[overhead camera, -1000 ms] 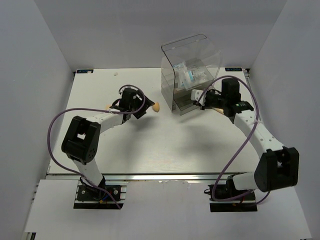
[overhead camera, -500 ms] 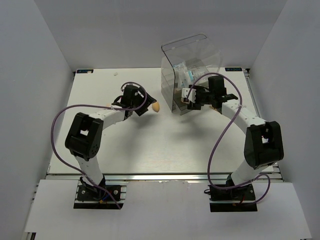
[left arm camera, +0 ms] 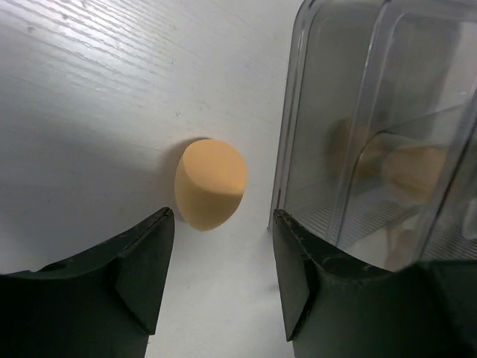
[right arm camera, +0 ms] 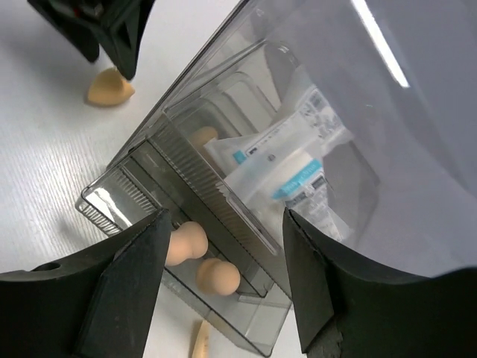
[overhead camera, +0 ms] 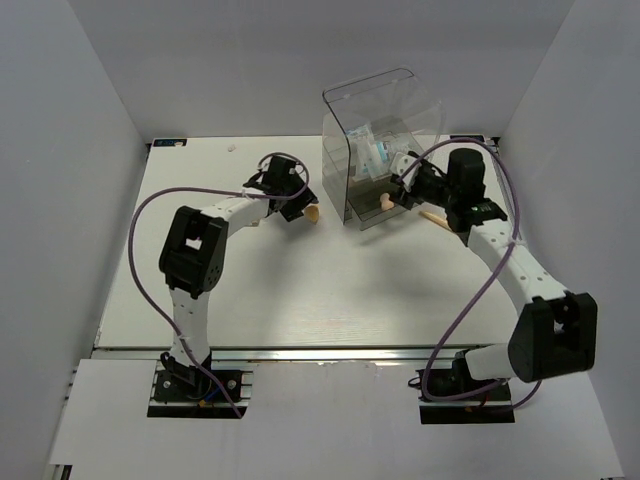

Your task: Organize the makeup

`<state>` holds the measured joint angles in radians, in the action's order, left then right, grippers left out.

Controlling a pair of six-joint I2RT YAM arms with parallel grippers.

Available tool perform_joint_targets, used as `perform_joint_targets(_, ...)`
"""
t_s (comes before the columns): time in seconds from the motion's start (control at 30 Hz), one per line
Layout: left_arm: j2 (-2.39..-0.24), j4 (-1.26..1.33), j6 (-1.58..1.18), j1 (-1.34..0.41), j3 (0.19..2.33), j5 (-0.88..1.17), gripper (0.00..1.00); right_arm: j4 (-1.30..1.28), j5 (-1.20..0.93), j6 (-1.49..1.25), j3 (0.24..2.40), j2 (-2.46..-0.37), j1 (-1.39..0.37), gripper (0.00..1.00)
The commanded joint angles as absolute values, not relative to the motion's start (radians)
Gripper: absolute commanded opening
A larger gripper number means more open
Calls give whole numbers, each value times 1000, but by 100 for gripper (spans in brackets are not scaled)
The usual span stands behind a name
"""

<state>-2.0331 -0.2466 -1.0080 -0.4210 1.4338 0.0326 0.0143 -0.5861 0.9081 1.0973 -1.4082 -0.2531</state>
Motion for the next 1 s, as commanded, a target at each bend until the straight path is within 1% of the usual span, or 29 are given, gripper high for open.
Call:
perform_joint_targets(0.0,-2063,-394,-931,-457,1550,-41,65,80,-612,775,1045,-1324,-239,67)
perform_joint_targets(0.17,-2155,-471,-914,-469,1634,-94,65,80,-612,710,979,-1253,-219,67)
perform_joint_targets(0.27,-2169,-465,-917,-471,1634,-107,49,72,-615,696,954,-1213,-209,67)
perform_joint_targets(0.3,-2171,-466,-920,-471,1631,-116,39,69,-615,696,948,-1198,-207,67)
perform_joint_targets(0.4,-2138,-445,-923,-471,1589,-129,27,61,-620,693,945,-1177,-192,67)
perform_joint_targets(0.43,-2122,-414,-925,-471,1544,-138,20,61,-624,681,945,-1172,-184,67)
perform_joint_targets(0.5,-2044,-370,-920,-471,1487,-140,12,64,-626,661,946,-1155,-172,67)
perform_joint_targets(0.53,-2008,-298,-914,-472,1410,-132,7,72,-618,626,948,-1151,-160,68)
perform_joint_targets(0.6,-1863,-185,-872,-485,1311,-108,6,107,-559,554,940,-1128,-149,70)
perform_joint_targets(0.63,-1806,-46,-858,-494,1252,-72,5,126,-467,463,937,-1120,-135,75)
perform_joint_targets(0.67,-1751,31,-845,-505,1141,-48,5,156,-424,415,931,-1109,-126,76)
perform_joint_targets(0.7,-1653,105,-829,-530,1091,-25,5,166,-395,367,927,-1108,-115,76)
perform_joint_targets(0.73,-1610,221,-816,-550,1048,-5,5,170,-349,320,914,-1108,-92,78)
perform_joint_targets(0.8,-1556,273,-778,-616,997,43,6,149,-345,223,913,-1120,-71,76)
perform_joint_targets(0.87,-1546,246,-683,-664,1032,32,9,123,-362,131,916,-1137,-38,73)
perform_joint_targets(0.9,-1555,215,-633,-716,1102,20,9,108,-368,103,914,-1141,-31,72)
perform_joint_targets(0.97,-1612,126,-534,-759,1187,-10,10,100,-396,60,913,-1150,-12,69)
